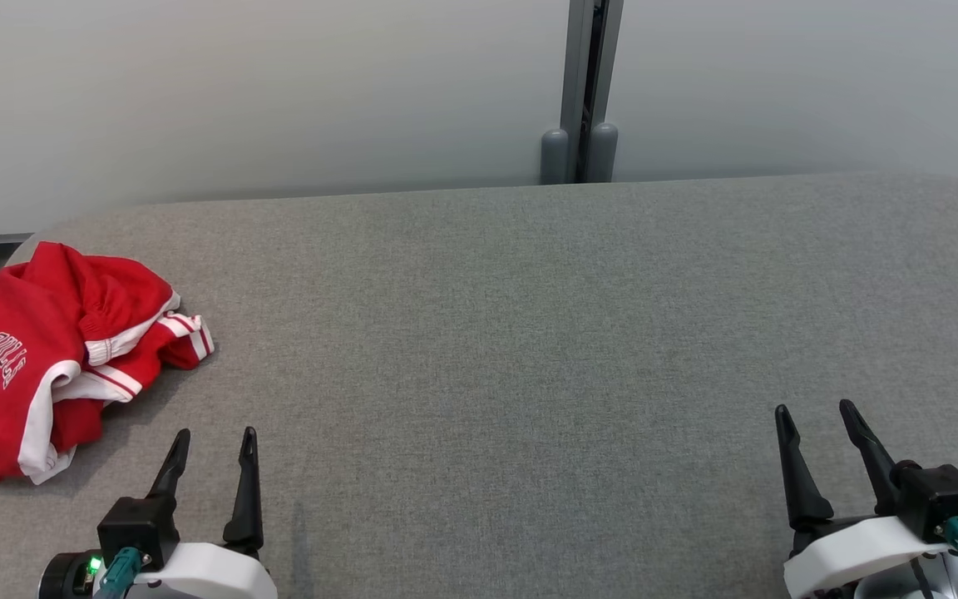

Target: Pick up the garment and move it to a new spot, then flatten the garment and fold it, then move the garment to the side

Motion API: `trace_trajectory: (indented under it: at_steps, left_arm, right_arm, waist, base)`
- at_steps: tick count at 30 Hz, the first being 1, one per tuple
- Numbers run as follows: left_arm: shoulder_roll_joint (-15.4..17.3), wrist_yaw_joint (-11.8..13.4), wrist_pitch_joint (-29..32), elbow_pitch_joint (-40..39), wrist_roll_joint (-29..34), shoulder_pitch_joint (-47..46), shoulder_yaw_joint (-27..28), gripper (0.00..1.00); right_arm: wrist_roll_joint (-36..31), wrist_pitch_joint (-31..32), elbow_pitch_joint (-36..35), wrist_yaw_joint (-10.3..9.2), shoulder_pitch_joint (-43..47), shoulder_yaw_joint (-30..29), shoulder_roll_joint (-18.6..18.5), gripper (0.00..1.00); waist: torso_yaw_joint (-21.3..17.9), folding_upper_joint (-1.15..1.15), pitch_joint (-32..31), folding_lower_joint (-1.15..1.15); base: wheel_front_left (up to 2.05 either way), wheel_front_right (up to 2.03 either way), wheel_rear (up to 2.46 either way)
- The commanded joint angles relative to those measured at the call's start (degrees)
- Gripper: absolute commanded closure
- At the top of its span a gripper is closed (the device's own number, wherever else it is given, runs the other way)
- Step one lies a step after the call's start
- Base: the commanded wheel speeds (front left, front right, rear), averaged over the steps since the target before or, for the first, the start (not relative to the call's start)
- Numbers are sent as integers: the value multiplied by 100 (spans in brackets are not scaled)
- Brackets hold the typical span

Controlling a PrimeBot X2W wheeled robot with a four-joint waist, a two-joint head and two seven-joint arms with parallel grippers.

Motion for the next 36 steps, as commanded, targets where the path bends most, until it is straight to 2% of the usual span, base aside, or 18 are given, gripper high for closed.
trace_trajectory:
  at_steps: [1,18,24,36]
  left_arm:
    - [30,29,-13,13,5,40,17,0]
    - [31,51,-13,17,-52,60,27,0]
    - [33,70,-13,-4,-98,11,34,0]
    - [30,130,-13,28,-198,-63,13,0]
  right_arm:
    - [-8,-45,-24,10,9,-28,-29,0]
    - [41,-44,16,10,67,-95,-28,0]
    - [0,-41,-37,10,81,-37,-24,0]
    - [2,-38,-11,7,-37,203,-26,0]
  waist:
    - [3,0,-7,0]
    - [55,0,-28,0]
    - [262,0,21,0]
    - [1520,0,212,0]
  base:
    - [0,0,0]
    - [0,0,0]
    - [0,0,0]
    - [0,0,0]
